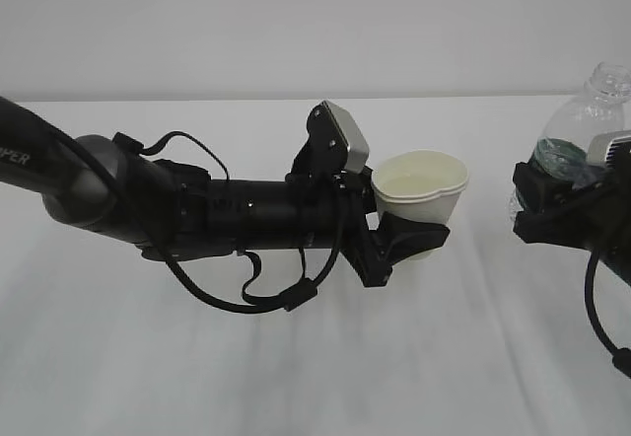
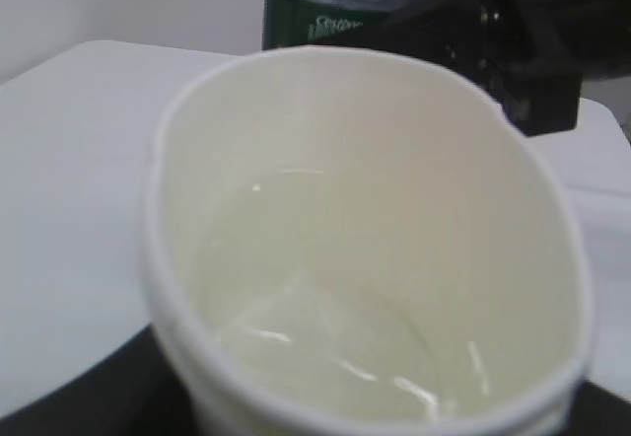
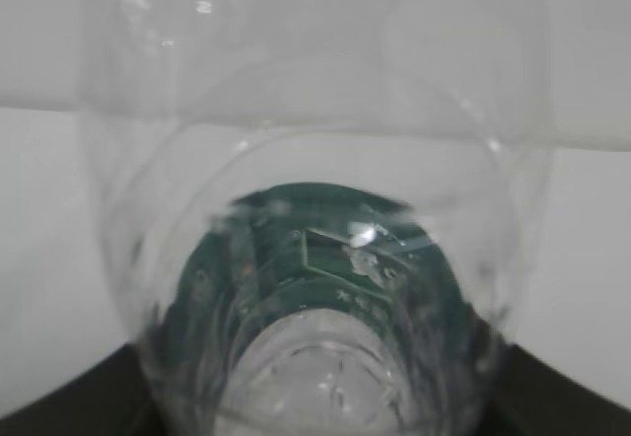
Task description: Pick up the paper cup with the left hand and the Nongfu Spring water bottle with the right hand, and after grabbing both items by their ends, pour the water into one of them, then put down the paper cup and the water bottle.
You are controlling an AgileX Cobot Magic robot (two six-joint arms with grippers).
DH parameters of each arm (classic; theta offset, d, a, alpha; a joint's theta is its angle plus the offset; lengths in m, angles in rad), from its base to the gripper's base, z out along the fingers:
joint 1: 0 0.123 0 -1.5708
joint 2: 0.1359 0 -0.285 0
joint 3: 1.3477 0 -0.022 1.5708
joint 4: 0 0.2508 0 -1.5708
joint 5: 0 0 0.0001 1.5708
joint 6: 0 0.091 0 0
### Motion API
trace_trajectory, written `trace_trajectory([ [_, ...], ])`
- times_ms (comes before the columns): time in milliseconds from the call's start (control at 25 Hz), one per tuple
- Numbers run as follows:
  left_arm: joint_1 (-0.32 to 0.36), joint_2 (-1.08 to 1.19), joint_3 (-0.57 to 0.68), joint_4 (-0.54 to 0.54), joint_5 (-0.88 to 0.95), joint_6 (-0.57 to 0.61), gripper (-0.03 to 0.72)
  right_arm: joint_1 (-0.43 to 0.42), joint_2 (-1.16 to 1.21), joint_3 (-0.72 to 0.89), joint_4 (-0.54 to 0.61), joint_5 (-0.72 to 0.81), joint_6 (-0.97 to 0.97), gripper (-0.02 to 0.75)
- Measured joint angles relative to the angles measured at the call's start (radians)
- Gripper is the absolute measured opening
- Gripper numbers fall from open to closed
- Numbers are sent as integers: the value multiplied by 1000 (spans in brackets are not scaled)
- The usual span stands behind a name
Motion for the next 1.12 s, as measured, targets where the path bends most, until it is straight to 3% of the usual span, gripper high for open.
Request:
trace_trajectory([
  [1120, 94, 0, 10, 70, -8, 1, 438, 0, 337, -206, 0, -8, 59, 405],
])
